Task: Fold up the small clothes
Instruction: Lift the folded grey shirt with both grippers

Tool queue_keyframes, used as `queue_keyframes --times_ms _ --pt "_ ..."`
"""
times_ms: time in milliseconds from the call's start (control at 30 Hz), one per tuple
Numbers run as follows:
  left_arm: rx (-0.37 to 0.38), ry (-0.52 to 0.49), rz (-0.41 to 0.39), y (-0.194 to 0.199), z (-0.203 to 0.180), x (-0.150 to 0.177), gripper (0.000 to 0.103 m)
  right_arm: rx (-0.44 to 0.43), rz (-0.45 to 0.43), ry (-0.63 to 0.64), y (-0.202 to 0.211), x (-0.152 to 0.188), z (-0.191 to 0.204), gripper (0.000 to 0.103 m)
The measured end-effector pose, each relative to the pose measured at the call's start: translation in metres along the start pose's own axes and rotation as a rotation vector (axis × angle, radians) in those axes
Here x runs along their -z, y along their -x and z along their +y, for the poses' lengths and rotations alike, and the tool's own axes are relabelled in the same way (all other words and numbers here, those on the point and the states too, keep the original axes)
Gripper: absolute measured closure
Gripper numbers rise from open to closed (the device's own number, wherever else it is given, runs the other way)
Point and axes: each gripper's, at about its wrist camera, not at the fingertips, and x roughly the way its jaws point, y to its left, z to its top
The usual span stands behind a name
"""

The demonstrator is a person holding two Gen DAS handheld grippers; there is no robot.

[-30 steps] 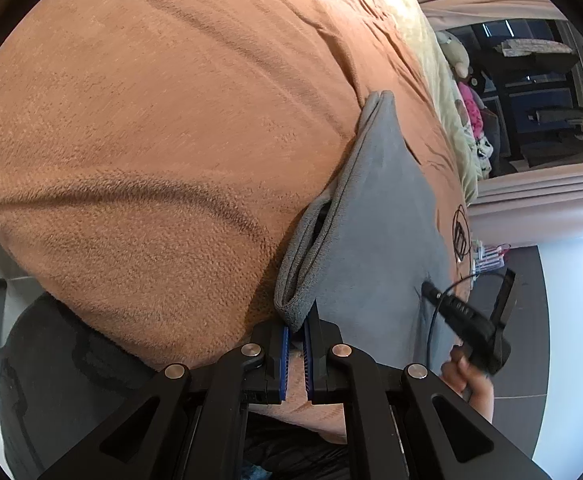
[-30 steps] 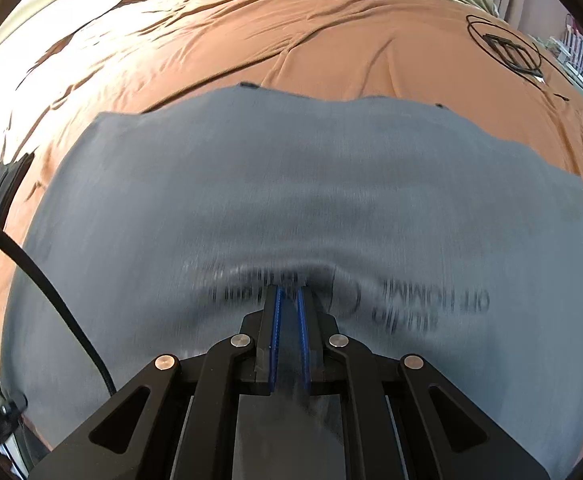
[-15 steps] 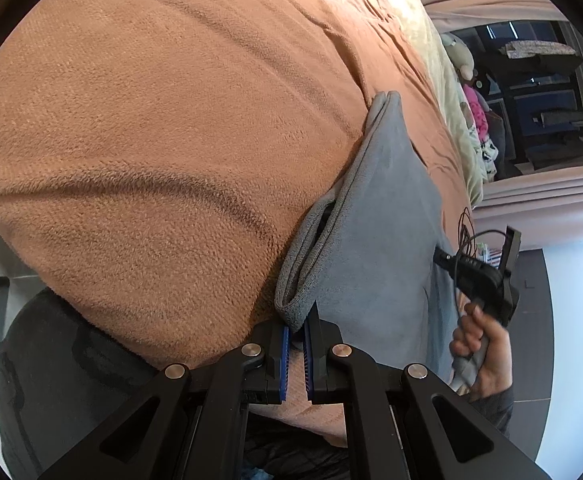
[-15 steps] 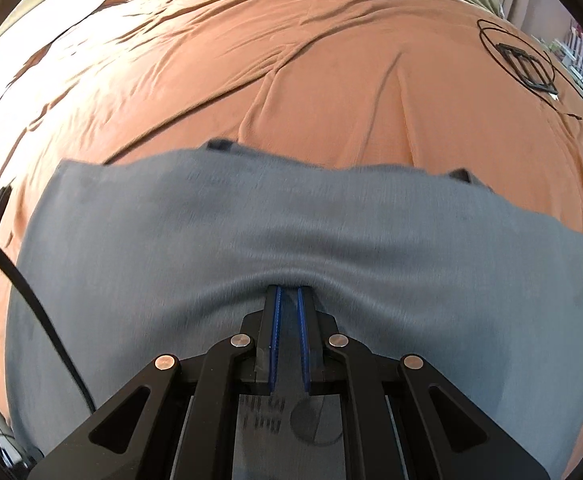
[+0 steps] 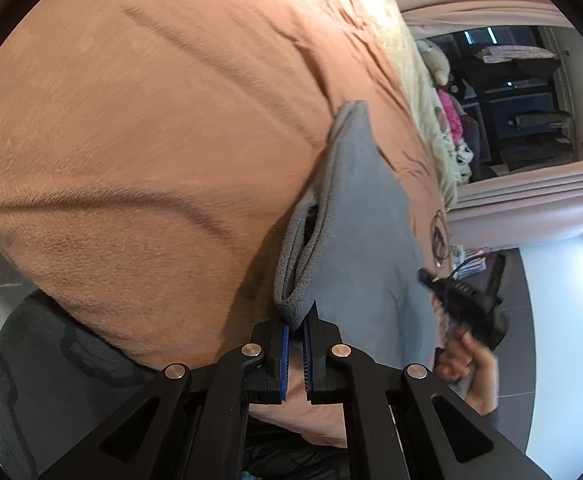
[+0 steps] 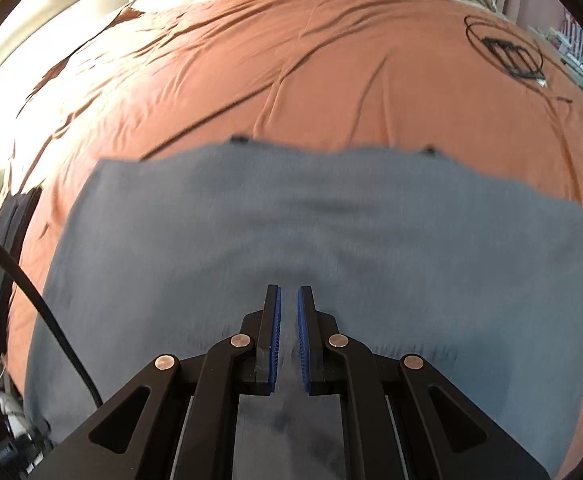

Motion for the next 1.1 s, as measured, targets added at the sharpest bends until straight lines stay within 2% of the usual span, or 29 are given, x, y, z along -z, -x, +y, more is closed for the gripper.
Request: queue_keyframes --times_ms 233,533,967,1100 --pt "0.088 -0.036 -0.011 0.011 -0.027 -0.006 0.098 -0.063 0.054 -0.029 -0.004 0.057 -0.007 0.098" --pt "0.181 -0.12 -0.015 0.015 -0.078 -0.016 0.098 -0.123 0.036 -0.047 0.017 0.111 -0.007 0.098" --pt "0.246 -0.273 0.019 0.0 -0.158 -0.018 0.098 -0.219 -0.003 -0.123 0.046 0.181 -0.013 0.098" --pt "0.256 -0.332 0.048 -0.011 -0.187 -0.01 0.098 -0.227 -0.002 -0.114 0.061 0.186 -0.023 0.098"
